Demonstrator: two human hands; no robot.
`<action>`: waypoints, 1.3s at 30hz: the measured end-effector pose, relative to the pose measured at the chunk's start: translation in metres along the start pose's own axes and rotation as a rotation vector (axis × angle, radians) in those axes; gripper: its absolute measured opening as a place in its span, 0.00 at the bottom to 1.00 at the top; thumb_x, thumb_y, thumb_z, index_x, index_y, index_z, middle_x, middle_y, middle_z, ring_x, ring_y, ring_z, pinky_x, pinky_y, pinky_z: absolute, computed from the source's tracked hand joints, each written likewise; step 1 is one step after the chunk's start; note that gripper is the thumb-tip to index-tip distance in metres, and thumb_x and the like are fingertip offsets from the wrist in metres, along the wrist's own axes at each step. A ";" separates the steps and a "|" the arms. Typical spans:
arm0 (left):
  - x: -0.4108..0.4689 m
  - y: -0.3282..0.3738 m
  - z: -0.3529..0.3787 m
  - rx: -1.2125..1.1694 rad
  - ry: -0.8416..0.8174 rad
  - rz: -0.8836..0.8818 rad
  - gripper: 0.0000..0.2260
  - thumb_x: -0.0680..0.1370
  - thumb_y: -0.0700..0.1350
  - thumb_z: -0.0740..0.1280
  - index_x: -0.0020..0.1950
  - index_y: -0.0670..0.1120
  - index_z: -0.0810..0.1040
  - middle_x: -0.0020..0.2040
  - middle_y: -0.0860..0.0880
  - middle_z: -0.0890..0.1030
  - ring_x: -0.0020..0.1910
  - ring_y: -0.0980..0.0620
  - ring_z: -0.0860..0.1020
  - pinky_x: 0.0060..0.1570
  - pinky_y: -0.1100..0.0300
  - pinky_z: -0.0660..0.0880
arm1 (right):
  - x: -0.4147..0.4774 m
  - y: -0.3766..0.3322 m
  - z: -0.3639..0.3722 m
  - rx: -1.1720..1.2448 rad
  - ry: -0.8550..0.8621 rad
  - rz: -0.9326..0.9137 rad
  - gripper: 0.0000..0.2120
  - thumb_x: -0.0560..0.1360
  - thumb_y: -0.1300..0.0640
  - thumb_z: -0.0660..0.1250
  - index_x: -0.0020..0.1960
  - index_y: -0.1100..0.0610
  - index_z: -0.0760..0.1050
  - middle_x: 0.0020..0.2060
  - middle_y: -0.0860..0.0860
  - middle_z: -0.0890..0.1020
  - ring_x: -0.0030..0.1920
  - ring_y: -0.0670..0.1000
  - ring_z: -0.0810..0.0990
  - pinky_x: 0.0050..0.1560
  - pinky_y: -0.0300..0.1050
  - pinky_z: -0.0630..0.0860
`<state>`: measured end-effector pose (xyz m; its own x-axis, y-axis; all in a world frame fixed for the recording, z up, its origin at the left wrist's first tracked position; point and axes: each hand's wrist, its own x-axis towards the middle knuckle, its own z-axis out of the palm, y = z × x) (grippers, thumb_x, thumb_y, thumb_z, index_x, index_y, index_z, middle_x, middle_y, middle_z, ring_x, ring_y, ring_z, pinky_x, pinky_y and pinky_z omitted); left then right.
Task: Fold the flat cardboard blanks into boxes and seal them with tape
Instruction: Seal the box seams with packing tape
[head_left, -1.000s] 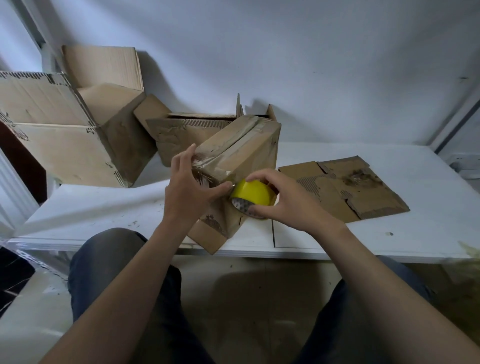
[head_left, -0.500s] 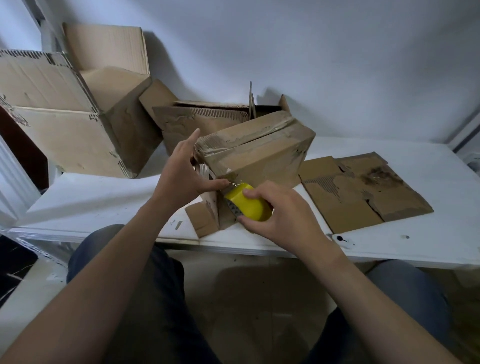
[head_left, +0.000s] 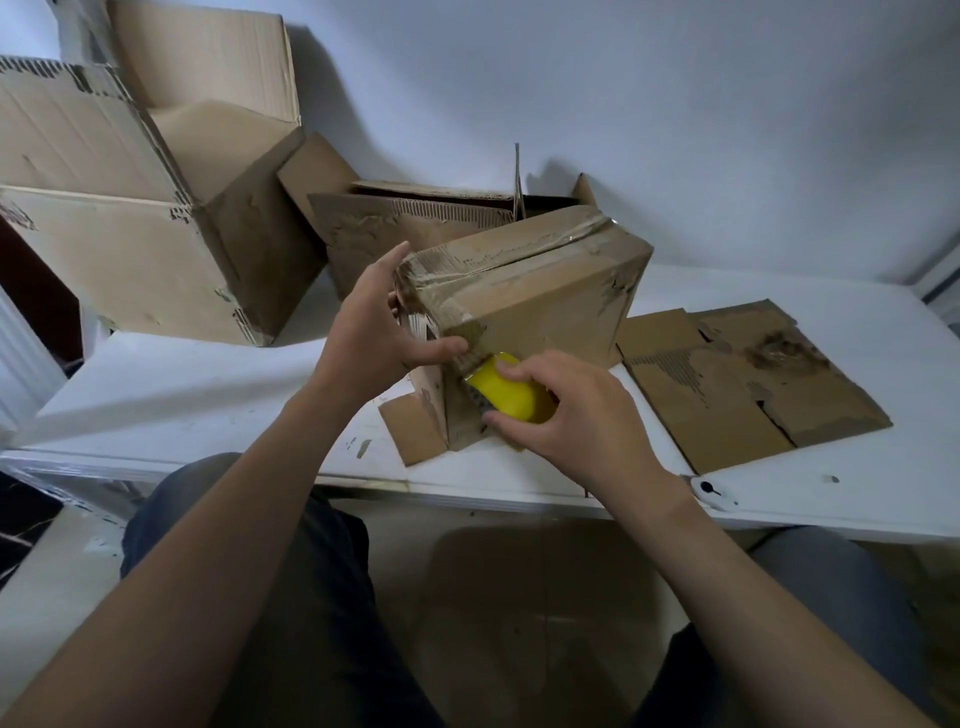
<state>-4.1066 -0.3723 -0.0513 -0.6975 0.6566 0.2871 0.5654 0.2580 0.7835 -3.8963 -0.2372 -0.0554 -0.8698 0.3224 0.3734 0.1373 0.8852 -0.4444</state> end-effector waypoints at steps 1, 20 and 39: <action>0.000 0.004 -0.001 -0.022 -0.013 -0.019 0.60 0.58 0.68 0.80 0.81 0.48 0.57 0.75 0.49 0.70 0.69 0.52 0.73 0.70 0.56 0.71 | 0.000 0.001 0.002 0.001 0.011 0.002 0.24 0.70 0.35 0.73 0.60 0.48 0.79 0.48 0.43 0.80 0.46 0.46 0.77 0.39 0.45 0.76; -0.081 0.068 0.083 -0.728 0.261 -0.597 0.21 0.76 0.40 0.75 0.63 0.38 0.70 0.58 0.40 0.80 0.55 0.44 0.83 0.48 0.46 0.84 | -0.023 0.059 -0.043 -0.288 -0.101 0.005 0.20 0.81 0.41 0.61 0.69 0.45 0.76 0.58 0.46 0.80 0.56 0.51 0.74 0.49 0.46 0.72; -0.084 0.076 0.125 -0.537 0.596 -0.484 0.13 0.79 0.48 0.71 0.57 0.51 0.68 0.61 0.47 0.80 0.57 0.53 0.80 0.52 0.59 0.78 | -0.104 0.172 -0.050 -0.318 -0.366 0.518 0.14 0.76 0.50 0.72 0.61 0.44 0.80 0.55 0.47 0.83 0.54 0.51 0.80 0.49 0.46 0.77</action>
<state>-3.9499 -0.3195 -0.0846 -0.9984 0.0533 -0.0183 -0.0210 -0.0509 0.9985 -3.7583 -0.1021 -0.1301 -0.7510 0.6443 -0.1445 0.6596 0.7216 -0.2103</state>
